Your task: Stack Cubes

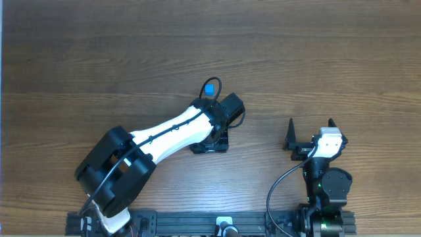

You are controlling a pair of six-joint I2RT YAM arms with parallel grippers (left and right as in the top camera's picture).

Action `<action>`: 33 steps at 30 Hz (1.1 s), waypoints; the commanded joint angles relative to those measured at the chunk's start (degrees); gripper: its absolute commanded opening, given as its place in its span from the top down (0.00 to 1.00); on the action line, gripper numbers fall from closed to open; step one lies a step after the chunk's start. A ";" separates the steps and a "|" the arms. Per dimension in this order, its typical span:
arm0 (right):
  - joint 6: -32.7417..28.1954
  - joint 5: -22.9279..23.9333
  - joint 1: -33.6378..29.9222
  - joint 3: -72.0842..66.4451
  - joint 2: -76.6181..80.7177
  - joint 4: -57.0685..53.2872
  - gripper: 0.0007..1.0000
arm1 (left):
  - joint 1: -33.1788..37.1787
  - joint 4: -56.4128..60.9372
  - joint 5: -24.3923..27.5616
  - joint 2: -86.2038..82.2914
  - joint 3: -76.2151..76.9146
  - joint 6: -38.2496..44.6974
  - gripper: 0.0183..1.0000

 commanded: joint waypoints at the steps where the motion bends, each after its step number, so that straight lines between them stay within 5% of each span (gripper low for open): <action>1: -0.44 -0.68 0.00 -0.42 -0.50 0.02 0.01 | 0.13 0.24 0.09 0.07 -0.55 -0.20 0.60; 17: -0.44 -0.68 0.00 -0.42 -0.50 0.00 0.01 | 0.17 0.76 0.17 -0.31 -0.52 -0.17 0.95; 33: -0.44 -0.68 0.00 -0.42 -0.50 0.02 0.01 | 5.66 -11.02 -1.60 -4.46 13.94 2.05 0.98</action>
